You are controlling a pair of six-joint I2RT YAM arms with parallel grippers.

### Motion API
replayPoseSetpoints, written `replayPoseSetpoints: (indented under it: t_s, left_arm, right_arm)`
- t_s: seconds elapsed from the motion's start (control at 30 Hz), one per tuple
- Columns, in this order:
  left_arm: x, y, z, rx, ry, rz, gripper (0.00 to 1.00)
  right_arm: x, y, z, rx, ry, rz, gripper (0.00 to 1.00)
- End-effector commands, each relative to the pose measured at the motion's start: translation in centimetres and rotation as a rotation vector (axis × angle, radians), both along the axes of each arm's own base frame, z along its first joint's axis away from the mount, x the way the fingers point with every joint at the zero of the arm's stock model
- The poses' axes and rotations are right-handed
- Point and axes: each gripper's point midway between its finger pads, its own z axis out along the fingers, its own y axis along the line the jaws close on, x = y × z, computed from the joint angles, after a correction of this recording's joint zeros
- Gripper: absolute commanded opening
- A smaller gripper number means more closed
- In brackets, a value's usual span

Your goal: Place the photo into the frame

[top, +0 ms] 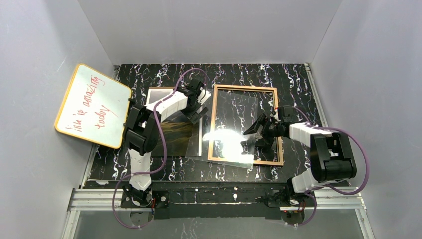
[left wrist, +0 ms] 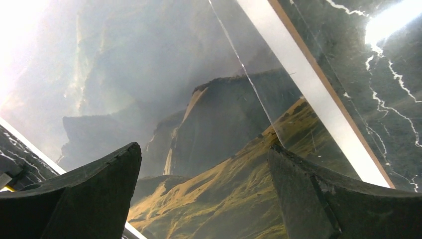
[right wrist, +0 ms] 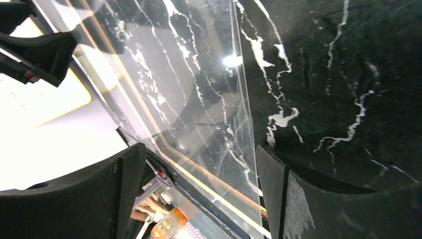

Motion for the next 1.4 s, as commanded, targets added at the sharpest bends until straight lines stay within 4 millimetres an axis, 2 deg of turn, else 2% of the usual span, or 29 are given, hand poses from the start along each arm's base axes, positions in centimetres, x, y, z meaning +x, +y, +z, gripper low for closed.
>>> replayPoseSetpoints:
  t_s: [0.0,0.27,0.4,0.67,0.83,0.9,0.97,1.07,1.13,1.2,1.23,1.37]
  left_arm:
    - [-0.9,-0.7,-0.5,-0.013,0.03,-0.012,0.96]
    - [-1.2,-1.0,-0.7,-0.01,0.036,-0.029,0.97]
    - [-1.4,-1.2,-0.8,-0.009,0.04,-0.034,0.97]
    - [-2.0,-1.3,-1.4,-0.005,0.061,-0.051,0.97]
    - [-2.3,-1.4,-1.5,-0.002,0.07,-0.064,0.97]
    - [-2.3,-1.5,-1.5,-0.002,0.069,-0.065,0.97]
    - [-2.2,-1.6,-1.5,-0.002,0.07,-0.065,0.97]
    - [-2.0,-1.7,-1.1,-0.005,0.065,-0.065,0.97]
    - [-1.8,-1.8,-0.5,-0.009,0.057,-0.065,0.97]
    - [-1.3,-1.7,0.3,0.001,0.035,-0.058,0.98]
    - [-0.9,-1.6,0.9,0.01,0.017,-0.053,0.98]
    - [0.8,-1.5,3.0,0.022,-0.052,-0.031,0.98]
  right_arm:
    - [0.0,1.0,0.3,0.082,-0.032,-0.015,0.89]
    - [2.1,2.8,6.3,0.288,-0.214,-0.037,0.86]
    - [2.6,3.1,8.1,0.335,-0.263,-0.051,0.86]
    - [3.2,3.2,7.3,0.358,-0.256,-0.084,0.83]
    - [4.3,3.4,6.6,0.349,-0.249,-0.099,0.79]
    - [4.8,3.6,6.1,0.322,-0.246,-0.09,0.74]
    - [5.2,3.9,5.8,0.301,-0.238,-0.08,0.64]
    - [5.9,4.4,6.0,0.273,-0.25,-0.065,0.4]
    - [6.6,3.9,5.9,0.211,-0.261,-0.065,0.22]
    - [7.0,3.2,5.9,0.124,-0.275,-0.052,0.09]
    - [7.1,2.8,5.9,0.082,-0.272,-0.043,0.07]
    - [7.1,0.8,6.0,-0.092,-0.275,0.016,0.06]
